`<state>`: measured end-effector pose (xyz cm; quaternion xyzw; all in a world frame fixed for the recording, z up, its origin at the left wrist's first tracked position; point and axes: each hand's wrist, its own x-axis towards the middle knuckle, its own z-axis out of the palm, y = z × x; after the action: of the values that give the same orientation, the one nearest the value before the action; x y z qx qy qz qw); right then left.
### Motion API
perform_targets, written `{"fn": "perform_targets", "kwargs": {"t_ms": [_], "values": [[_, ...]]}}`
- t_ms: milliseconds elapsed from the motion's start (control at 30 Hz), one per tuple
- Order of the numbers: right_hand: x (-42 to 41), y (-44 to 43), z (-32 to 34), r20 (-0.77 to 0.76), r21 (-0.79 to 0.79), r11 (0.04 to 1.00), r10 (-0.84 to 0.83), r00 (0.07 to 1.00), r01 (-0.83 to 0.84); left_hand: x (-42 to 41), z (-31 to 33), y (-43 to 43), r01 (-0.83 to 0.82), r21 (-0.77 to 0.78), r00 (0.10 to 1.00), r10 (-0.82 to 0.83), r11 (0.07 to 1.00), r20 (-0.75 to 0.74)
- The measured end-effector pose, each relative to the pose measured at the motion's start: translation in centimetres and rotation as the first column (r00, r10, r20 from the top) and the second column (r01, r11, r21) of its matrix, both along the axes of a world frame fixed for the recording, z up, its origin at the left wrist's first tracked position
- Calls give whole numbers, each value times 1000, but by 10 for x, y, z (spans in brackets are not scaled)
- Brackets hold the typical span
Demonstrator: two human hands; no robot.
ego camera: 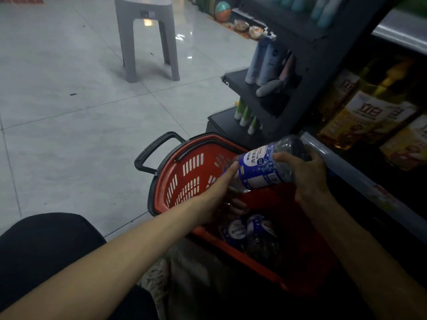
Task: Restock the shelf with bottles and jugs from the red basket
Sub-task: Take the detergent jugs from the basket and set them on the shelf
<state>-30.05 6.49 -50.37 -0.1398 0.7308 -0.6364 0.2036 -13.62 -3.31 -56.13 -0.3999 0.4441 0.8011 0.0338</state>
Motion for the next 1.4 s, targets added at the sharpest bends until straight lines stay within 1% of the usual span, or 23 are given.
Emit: {"fn": "perform_targets", "kwargs": {"t_ms": [33,100,167,233,300,367,433,533,600,667,733,867,967,1067,1200,1300,1400], "values": [[2,7,6,-49,-34,999,-8,999,6,-8,8,5,-27,139,999,32,990,-38],[6,19,13,-143,-94,995,-47,989,34,-29,21,18,-98,321,984,139,942,-110],[11,27,12,-233,-118,992,-73,970,46,-47,35,31,-165,424,946,264,891,-186],[17,35,6,-367,-72,996,-67,928,43,-62,48,41,-179,526,892,362,831,-269],[20,44,-3,-489,-18,999,-49,871,46,-74,56,46,-219,588,853,445,779,-272],[23,56,-4,-559,8,999,-29,828,40,-80,61,52,-236,601,835,475,763,-276],[22,71,-5,-569,9,1000,-8,822,16,-84,61,59,-214,605,826,473,767,-307],[19,98,3,-494,19,998,61,867,-60,-89,54,62,-189,594,810,466,782,-356],[18,117,11,-414,38,989,144,899,-140,-92,56,64,-211,522,807,449,826,-384],[17,136,19,-283,27,980,197,938,-198,-95,59,67,-236,386,805,402,892,-437],[12,153,28,-176,19,979,203,963,-203,-96,60,71,-233,247,816,328,940,-477],[-2,175,36,-125,67,971,235,964,-228,-95,62,83,-121,-23,824,87,992,-560],[-6,187,31,-76,75,970,235,969,-230,-94,67,99,-37,-224,826,-97,974,-556],[-8,200,28,-26,64,962,268,963,-266,-94,76,115,30,-360,828,-225,932,-514],[-10,221,31,35,16,966,257,966,-257,-102,87,135,88,-465,813,-334,881,-478],[-18,242,38,101,-27,964,265,959,-264,-110,92,154,111,-489,800,-370,865,-473],[-21,265,34,167,-82,976,214,963,-202,-120,96,176,146,-539,778,-433,830,-455]]}}
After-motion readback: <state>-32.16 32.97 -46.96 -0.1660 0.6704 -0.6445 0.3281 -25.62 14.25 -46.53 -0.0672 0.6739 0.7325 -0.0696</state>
